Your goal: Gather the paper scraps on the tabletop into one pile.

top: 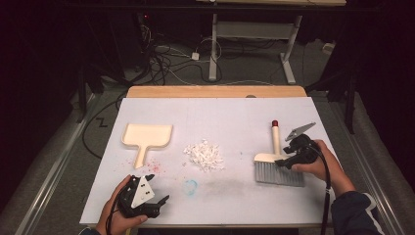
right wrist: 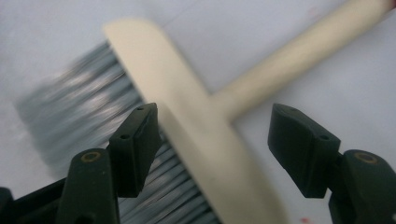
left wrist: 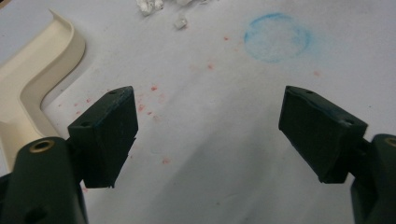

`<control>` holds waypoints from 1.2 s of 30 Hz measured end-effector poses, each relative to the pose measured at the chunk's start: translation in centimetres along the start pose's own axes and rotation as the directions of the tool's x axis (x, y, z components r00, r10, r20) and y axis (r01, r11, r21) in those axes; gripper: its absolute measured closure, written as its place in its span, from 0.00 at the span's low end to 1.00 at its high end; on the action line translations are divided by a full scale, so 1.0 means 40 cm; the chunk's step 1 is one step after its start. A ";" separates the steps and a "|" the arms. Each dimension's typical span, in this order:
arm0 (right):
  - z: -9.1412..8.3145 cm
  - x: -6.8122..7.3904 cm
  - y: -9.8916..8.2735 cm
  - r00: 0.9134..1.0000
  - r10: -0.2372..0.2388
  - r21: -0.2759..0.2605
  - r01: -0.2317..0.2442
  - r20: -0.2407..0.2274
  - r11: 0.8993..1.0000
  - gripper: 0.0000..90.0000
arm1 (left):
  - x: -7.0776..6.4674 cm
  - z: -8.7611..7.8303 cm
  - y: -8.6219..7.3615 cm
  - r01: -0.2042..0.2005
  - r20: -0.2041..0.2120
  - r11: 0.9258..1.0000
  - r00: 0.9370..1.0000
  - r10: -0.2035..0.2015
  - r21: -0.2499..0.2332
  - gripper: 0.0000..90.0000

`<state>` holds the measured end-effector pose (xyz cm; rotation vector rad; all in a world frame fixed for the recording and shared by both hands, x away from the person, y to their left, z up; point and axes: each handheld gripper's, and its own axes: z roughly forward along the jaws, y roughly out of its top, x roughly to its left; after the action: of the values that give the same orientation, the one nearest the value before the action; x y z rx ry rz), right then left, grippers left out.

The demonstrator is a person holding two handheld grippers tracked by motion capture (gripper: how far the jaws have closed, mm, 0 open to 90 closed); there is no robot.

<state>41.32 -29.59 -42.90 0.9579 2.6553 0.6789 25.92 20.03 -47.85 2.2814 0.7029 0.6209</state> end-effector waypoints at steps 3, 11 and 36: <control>-0.020 0.003 0.002 0.991 0.016 -0.090 -0.004 0.133 0.996 0.38 | 0.000 -0.001 0.001 -0.002 0.000 1.000 1.000 0.002 -0.001 0.21; -0.099 0.099 -0.040 0.963 0.052 -0.394 0.059 0.266 0.917 0.33 | 0.009 0.000 0.008 0.006 -0.016 1.000 1.000 -0.006 -0.017 0.20; -0.130 0.310 -0.181 0.948 0.056 -0.534 0.126 0.312 0.836 0.25 | 0.003 -0.008 0.011 -0.007 -0.078 0.999 0.997 0.003 -0.045 0.17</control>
<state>26.10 -28.21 -42.84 0.7643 2.0125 1.0961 25.95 19.96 -47.29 2.2276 0.7130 0.7238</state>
